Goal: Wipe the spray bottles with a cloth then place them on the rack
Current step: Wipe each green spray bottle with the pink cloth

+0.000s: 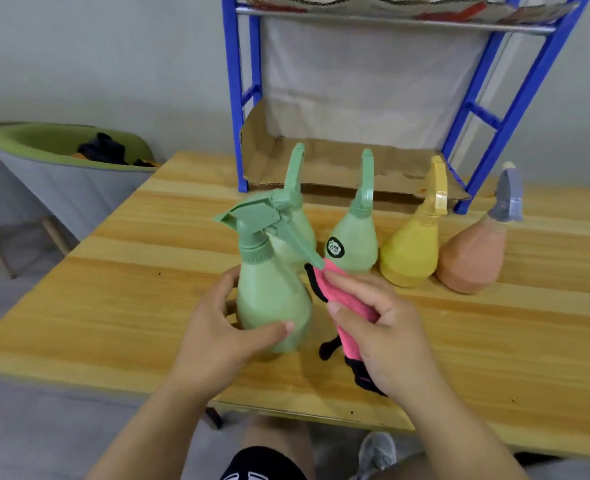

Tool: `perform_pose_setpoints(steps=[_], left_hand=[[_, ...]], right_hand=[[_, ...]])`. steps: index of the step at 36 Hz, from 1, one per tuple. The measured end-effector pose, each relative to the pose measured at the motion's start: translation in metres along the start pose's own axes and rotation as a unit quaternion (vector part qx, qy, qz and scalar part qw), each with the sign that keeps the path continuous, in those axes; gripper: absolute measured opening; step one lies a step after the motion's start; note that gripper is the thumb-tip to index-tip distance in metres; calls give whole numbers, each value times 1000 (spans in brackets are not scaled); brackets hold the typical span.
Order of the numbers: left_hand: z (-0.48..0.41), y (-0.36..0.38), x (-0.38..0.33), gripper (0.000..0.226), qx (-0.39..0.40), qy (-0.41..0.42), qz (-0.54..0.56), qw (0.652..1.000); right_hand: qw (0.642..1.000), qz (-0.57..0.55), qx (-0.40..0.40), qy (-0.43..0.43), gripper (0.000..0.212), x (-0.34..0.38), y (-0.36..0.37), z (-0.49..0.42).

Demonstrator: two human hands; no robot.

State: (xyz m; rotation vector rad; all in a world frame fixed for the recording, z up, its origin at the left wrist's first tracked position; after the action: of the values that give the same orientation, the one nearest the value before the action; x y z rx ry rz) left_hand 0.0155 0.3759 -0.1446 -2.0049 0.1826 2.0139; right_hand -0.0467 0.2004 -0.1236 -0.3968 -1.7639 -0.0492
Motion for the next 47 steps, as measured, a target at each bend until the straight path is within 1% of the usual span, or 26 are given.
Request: perform_pose_setpoints(steps=[3, 5, 7, 10, 14, 18, 21, 24, 26, 28, 30, 32, 35, 38, 41, 44, 47], left_hand=[[-3, -24, 9, 76, -72, -8, -55, 996], [-7, -39, 11, 74, -116, -6, -109, 987], [-10, -52, 15, 78, -152, -11, -147, 977], [-14, -68, 24, 87, -194, -24, -167, 966], [-18, -76, 24, 87, -234, -16, -187, 954], [-25, -81, 26, 89, -267, -44, -183, 945], [-33, -83, 33, 97, -265, -63, -180, 945], [-37, -81, 33, 99, -233, -67, -176, 954], [-37, -81, 34, 92, -197, -59, -169, 964], [-37, -80, 37, 81, -144, -61, -131, 979], [-34, -82, 37, 71, -107, -50, -102, 988], [-31, -88, 34, 66, -95, -28, -103, 990], [-30, -93, 29, 66, -84, -12, -123, 989], [-32, -93, 28, 63, -91, 1, -142, 986], [-35, -91, 27, 60, -125, 10, -167, 978], [-42, -87, 24, 66, -166, 19, -203, 965], [-52, -80, 19, 71, -187, 20, -222, 957]], right_hand=[[993, 113, 11, -30, 41, 5, 5, -3], [980, 192, 18, -55, 39, 8, 10, -6], [966, 244, 21, -81, 38, 12, 14, -10], [952, 287, 28, -105, 38, 18, 20, -15], [935, 328, 41, -125, 39, 23, 30, -19], [922, 353, 31, -156, 42, 28, 36, -21], [917, 362, 30, -165, 43, 27, 40, -22], [908, 382, 38, -167, 43, 25, 43, -23], [904, 391, 41, -165, 43, 23, 45, -24], [902, 397, 40, -165, 43, 21, 45, -25], [900, 401, 42, -164, 43, 18, 44, -25], [899, 405, 48, -159, 42, 15, 44, -25], [896, 413, 59, -151, 41, 11, 43, -25], [900, 409, 67, -136, 39, 7, 39, -25], [905, 400, 72, -125, 38, 4, 36, -26], [904, 403, 76, -117, 38, 2, 32, -27], [898, 417, 79, -118, 40, 2, 29, -27]])
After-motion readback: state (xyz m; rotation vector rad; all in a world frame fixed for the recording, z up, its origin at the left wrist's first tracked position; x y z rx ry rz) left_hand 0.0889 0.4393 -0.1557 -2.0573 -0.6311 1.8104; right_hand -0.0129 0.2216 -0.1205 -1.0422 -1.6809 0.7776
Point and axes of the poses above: each hand's wrist, its own z-axis away from the middle knuckle, its own y-axis out of the palm, x = y × z, the point moved 9 cm from there along -z, towards the middle knuckle, and after that the axes turned 5 degrees about -y, right-handed, at the moved point
